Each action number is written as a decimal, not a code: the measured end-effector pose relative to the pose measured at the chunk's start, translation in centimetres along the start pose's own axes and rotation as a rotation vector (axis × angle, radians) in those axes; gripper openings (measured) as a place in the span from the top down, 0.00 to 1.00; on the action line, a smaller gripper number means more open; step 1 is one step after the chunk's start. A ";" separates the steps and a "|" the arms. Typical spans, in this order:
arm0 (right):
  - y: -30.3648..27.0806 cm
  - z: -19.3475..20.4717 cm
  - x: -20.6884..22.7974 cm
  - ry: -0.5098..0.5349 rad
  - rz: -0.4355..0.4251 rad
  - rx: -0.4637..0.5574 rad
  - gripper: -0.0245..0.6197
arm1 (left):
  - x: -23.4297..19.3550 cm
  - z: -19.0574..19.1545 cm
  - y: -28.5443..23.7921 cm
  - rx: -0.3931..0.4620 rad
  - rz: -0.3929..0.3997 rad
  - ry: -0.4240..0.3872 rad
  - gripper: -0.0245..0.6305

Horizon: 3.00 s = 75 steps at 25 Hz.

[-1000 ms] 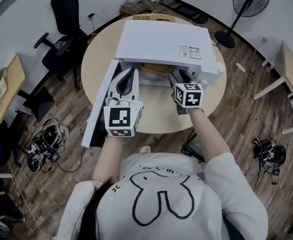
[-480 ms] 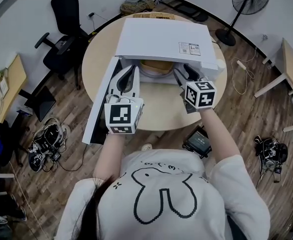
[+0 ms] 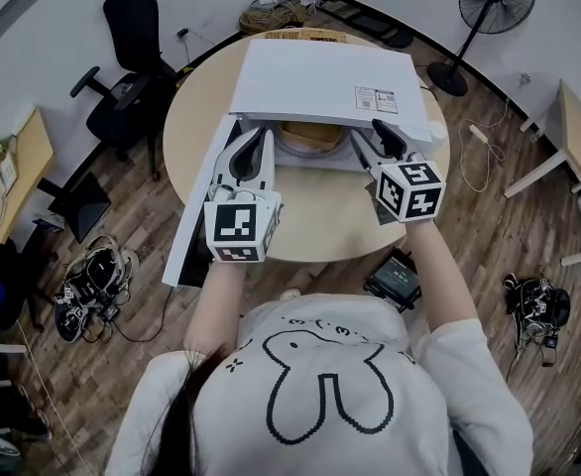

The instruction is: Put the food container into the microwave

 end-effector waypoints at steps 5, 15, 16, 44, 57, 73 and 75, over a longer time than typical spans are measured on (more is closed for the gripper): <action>1.4 -1.4 0.1 -0.010 -0.011 0.044 0.64 | -0.1 -0.4 -0.4 0.010 0.002 -0.012 0.95; 5.9 -5.0 -0.3 0.026 0.016 0.178 0.64 | -0.3 -1.8 -0.4 0.040 0.006 -0.031 0.95; 6.3 -5.3 -0.4 0.029 0.019 0.187 0.64 | -0.4 -2.0 -0.4 0.045 0.005 -0.034 0.95; 10.6 -4.2 -2.8 0.121 0.122 0.187 0.92 | -1.8 -3.8 0.3 0.103 -0.011 -0.066 0.95; 10.8 -5.6 -3.0 0.169 0.122 0.214 0.92 | -1.5 -4.8 0.2 0.123 0.010 -0.087 0.95; 10.6 -5.1 -3.2 0.193 0.133 0.185 0.92 | -1.4 -4.9 0.6 0.118 0.021 -0.096 0.95; 10.6 -5.2 -3.3 0.195 0.133 0.184 0.92 | -1.5 -5.0 0.7 0.118 0.022 -0.097 0.95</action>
Point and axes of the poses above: the fingertips, and each gripper's own axes: y backward along the fingers, x to its right, z out of its underside, the point moved 9 cm from there along y, backward along the fingers, and after that the axes turned 14 degrees about -x, right-handed, at the moved point
